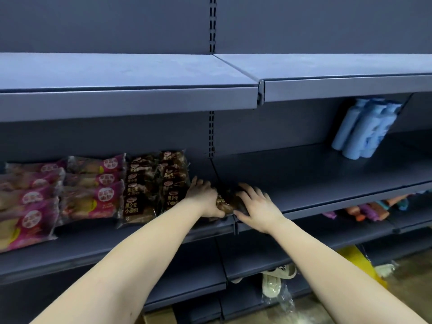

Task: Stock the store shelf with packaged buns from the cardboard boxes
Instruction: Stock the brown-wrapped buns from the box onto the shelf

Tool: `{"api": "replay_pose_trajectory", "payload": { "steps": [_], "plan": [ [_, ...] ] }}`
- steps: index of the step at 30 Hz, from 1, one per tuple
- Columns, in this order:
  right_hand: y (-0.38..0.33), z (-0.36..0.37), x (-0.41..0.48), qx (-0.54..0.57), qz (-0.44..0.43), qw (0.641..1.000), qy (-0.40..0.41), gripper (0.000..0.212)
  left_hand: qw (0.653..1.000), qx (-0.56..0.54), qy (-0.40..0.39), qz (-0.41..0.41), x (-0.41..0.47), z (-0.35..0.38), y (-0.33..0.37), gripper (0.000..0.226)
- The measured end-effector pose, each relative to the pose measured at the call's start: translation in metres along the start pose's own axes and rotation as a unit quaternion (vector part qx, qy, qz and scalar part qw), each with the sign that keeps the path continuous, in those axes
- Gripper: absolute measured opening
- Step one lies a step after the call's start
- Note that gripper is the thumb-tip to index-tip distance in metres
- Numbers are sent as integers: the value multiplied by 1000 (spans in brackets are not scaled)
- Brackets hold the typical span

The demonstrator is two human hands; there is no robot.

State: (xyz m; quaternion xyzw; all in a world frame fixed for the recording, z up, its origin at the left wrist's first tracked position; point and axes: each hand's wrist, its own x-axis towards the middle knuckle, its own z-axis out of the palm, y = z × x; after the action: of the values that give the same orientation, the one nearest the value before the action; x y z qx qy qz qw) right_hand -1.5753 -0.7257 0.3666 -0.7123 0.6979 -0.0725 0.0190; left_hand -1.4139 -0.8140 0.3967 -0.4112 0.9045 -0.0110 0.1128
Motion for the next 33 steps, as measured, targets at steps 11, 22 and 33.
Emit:
{"api": "replay_pose_trajectory", "payload": {
  "steps": [11, 22, 33],
  "plan": [
    [-21, -2, 61, -56, -19, 996, 60, 71, 979, -6, 200, -34, -6, 2, -21, 79],
    [-20, 20, 137, -25, 42, 999, 16, 64, 968, -100, 103, -206, -22, 43, -87, 79],
    [-31, 36, 205, 18, 78, 996, 25, 71, 960, -112, 126, -221, -12, 58, -88, 80]
  ]
}}
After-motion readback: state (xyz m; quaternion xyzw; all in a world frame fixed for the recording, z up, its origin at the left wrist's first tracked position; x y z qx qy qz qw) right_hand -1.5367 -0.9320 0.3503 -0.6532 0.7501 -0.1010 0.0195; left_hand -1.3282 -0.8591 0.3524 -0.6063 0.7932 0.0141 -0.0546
